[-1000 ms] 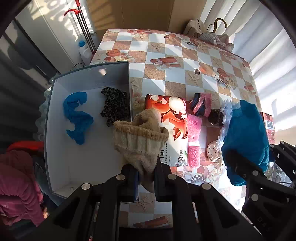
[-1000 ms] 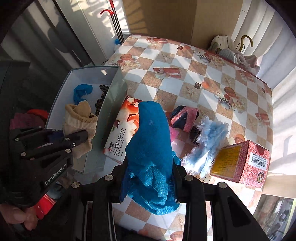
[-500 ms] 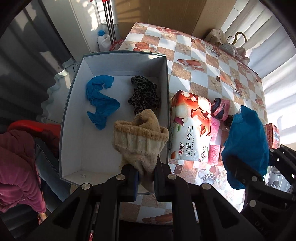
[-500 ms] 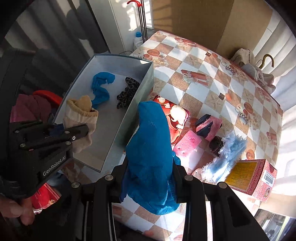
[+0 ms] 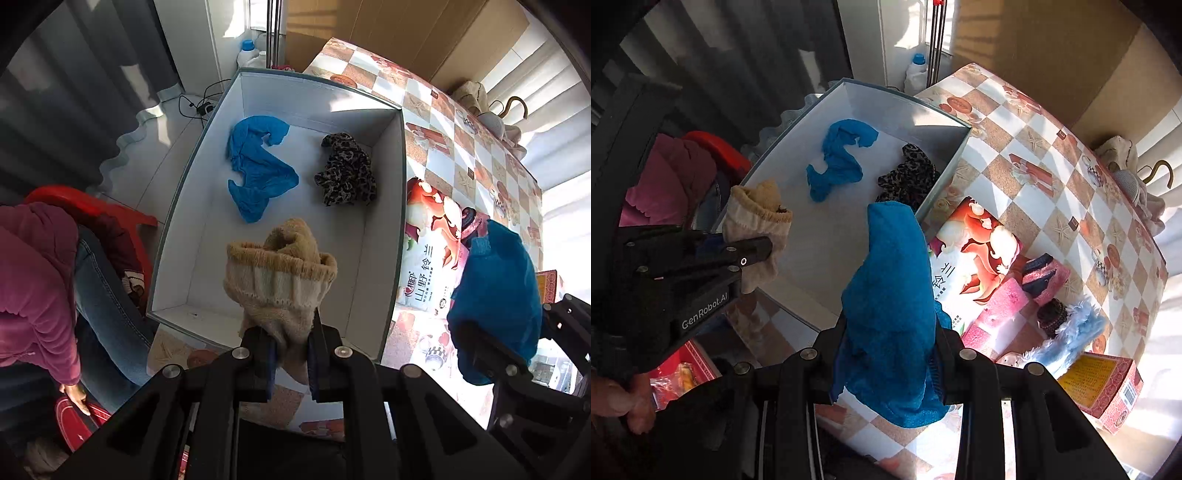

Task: Organize soft objects
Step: 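Carry the sock and shoe cover over the white box with both grippers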

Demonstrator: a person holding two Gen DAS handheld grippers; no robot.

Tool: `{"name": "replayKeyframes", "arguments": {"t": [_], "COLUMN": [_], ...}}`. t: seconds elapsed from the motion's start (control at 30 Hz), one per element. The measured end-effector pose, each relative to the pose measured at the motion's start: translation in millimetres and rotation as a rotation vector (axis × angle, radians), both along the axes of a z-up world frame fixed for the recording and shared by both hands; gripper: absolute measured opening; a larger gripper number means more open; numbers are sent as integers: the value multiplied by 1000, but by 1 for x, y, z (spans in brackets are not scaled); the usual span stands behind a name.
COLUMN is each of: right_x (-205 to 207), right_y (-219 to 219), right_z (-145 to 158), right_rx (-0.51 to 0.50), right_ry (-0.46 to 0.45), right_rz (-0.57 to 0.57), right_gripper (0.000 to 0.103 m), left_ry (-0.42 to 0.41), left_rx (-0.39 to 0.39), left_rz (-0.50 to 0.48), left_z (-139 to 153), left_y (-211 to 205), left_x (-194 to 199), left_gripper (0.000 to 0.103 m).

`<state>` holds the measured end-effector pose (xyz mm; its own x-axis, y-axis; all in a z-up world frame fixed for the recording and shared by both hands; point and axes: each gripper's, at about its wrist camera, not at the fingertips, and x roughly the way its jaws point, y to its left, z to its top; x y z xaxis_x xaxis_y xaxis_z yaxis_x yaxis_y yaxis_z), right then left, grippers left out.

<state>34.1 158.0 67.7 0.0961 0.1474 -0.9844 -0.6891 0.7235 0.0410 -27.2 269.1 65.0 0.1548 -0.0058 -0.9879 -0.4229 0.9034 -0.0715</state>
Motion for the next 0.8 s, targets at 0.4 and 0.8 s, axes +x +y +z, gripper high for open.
{"name": "replayKeyframes", "arguments": {"t": [0.4,0.8], "right_x": [-11,-12], "right_y": [19,18], "right_z": [1,1], "right_rx": [-5,-10], "right_ry": [-8,-4], "right_rz": [48,27], "right_gripper": [37,37], "left_ry": [3,13], "left_rx": [-15,-33], "left_rz": [45,20], "left_z": [-3,-9], "left_y": [16,17], "left_x": [-16,-13], "left_gripper": [15,15]}}
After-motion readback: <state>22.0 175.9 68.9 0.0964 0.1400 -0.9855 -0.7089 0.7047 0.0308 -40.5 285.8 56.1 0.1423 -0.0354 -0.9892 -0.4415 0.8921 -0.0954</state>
